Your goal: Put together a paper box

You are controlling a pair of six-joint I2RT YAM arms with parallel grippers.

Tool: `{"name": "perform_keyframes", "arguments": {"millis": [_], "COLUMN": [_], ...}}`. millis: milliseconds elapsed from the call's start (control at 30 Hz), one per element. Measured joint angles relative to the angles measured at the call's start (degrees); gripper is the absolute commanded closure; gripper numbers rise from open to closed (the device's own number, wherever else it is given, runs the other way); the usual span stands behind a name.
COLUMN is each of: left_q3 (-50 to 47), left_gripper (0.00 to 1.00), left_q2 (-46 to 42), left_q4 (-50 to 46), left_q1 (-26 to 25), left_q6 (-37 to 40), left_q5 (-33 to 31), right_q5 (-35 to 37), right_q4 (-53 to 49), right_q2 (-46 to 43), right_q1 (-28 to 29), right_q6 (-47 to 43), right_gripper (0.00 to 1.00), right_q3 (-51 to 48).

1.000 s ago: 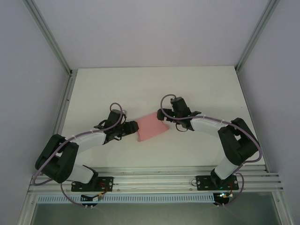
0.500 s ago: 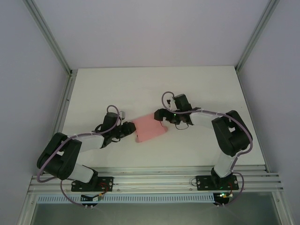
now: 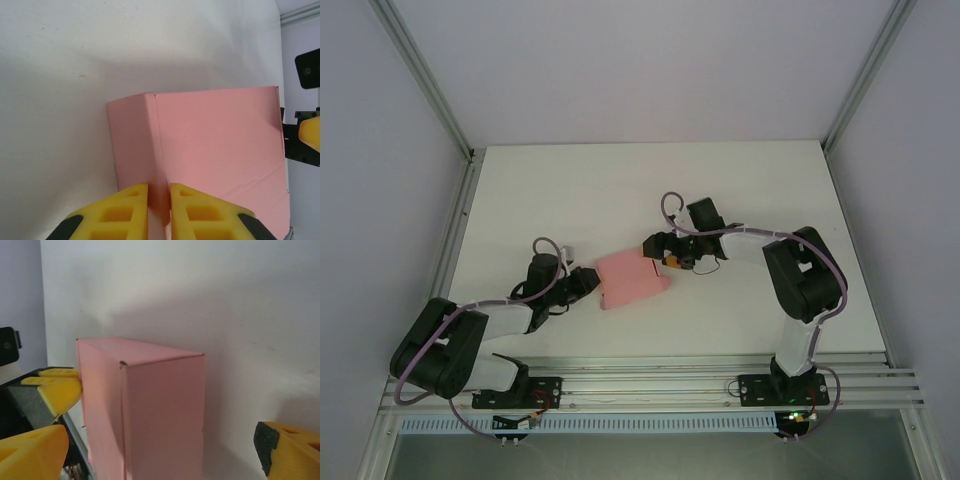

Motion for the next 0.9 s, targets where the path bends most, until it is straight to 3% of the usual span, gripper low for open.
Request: {"name": "perform_keyframes", "arguments": {"millis": [333, 733, 900], "left_q3": [-0.7, -2.9, -3.6], "left_gripper": [0.88, 0.92, 0.90], "left_q2": [-0.1, -1.9, -5.1], "left_q4": [1.3, 2.9, -0.3], "left_q1": [0.3, 0.5, 0.5], "left_q6": [-1.9, -2.5, -2.3], "left_q5": [0.0, -1.0, -1.3], "right_q5": [-9.2, -6.3, -7.6], "right_q4": [6.2, 1.8, 2.4], "right_q2": [2.9, 3.0, 3.0], "right_q1": [-0.5, -0.3, -0.1], "right_q6": [6.1, 3.0, 3.7], "right_gripper": [0.15, 0.12, 0.19], "right_q3": [-0.1, -0.3, -0.6]}}
